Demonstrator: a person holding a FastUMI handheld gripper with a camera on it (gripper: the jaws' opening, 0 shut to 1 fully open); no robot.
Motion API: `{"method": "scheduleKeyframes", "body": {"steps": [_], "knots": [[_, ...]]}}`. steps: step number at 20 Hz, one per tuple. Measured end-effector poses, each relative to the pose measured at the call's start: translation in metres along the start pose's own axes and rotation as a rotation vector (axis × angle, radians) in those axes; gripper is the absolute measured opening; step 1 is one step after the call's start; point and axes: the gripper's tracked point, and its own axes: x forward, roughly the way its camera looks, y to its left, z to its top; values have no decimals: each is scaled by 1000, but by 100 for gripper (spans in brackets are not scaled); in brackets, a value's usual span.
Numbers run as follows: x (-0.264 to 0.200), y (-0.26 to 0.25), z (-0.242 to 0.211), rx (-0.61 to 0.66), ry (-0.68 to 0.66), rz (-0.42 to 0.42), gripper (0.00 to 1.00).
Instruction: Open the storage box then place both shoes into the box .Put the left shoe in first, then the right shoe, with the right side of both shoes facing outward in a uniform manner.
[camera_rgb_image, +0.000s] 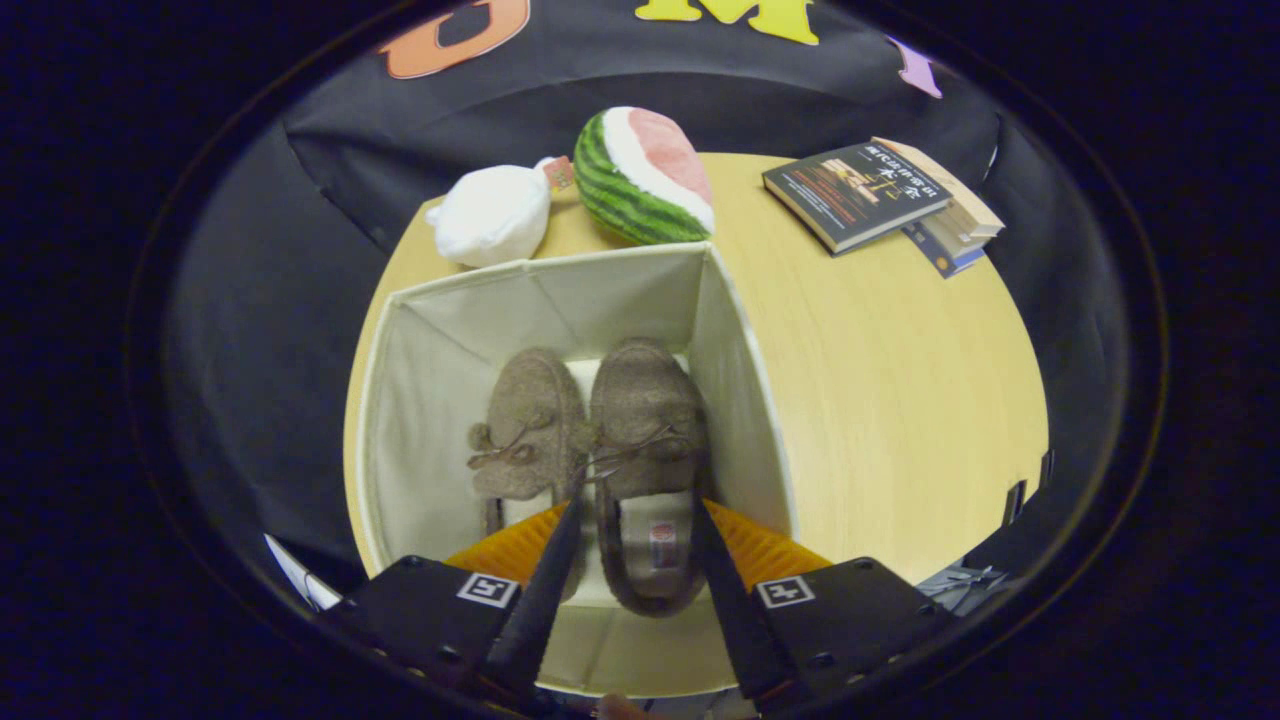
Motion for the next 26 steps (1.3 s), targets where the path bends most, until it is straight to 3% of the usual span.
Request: {"method": "scheduleKeyframes", "body": {"steps": [1,3,8,18,26], "knots": [[-7,-1,-1,-19,-17,-3,86],[-28,-4,2,-49,-76,-6,96],[-91,-23,27,-138,-266,15,95],[-230,-149,69,-167,-703,-53,96],[-339,-235,81,-69,-979,97,95]]}}
